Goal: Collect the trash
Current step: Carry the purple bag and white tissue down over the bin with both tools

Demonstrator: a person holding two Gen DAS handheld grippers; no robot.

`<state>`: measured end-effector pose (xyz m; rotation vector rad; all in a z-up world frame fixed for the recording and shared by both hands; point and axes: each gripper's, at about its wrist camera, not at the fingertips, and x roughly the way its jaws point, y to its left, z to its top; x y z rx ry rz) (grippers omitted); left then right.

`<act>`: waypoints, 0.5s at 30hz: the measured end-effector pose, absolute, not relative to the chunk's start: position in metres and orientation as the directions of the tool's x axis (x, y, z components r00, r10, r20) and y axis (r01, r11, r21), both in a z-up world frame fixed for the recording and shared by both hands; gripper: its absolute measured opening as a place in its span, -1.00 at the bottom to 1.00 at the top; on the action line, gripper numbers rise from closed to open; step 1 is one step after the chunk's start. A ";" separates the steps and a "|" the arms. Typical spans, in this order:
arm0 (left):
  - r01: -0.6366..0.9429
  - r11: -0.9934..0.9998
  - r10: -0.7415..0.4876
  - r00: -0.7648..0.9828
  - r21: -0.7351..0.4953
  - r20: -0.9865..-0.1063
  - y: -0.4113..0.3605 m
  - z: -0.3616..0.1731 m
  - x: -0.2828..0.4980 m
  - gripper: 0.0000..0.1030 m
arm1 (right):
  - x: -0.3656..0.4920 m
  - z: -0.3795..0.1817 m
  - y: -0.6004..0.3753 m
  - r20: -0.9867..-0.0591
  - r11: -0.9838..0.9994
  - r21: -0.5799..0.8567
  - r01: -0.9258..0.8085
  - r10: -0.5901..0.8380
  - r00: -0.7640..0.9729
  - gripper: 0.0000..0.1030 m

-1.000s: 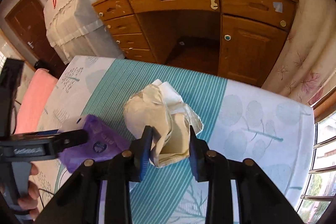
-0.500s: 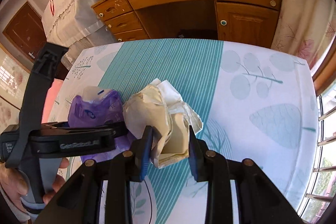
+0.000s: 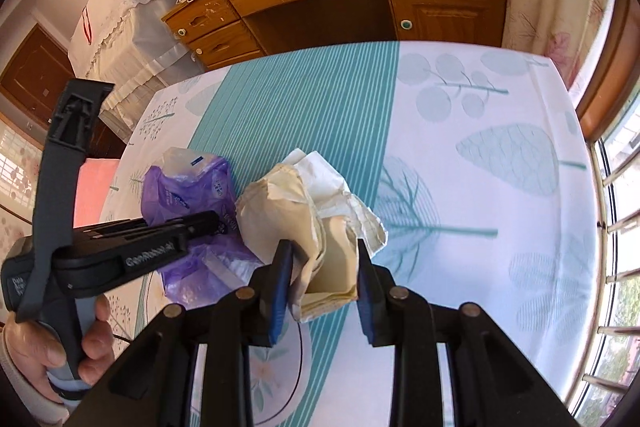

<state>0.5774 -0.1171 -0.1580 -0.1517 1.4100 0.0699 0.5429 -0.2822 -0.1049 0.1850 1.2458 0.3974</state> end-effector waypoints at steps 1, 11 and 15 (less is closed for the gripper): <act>-0.135 0.988 -0.050 0.159 -0.072 -0.986 -0.115 -0.158 0.573 -0.76 | 0.539 -0.104 -0.282 -0.883 0.918 0.348 -0.190 0.389 0.262 -0.44; -0.096 0.978 -0.164 0.206 -0.187 -0.965 -0.097 -0.130 0.484 -0.86 | 0.472 -0.086 -0.273 -0.891 0.927 0.327 -0.183 0.368 0.268 -0.49; -0.053 0.975 -0.200 0.232 -0.218 -0.952 -0.084 -0.108 0.436 -0.86 | 0.430 -0.071 -0.264 -0.891 0.933 0.317 -0.173 0.355 0.282 -0.50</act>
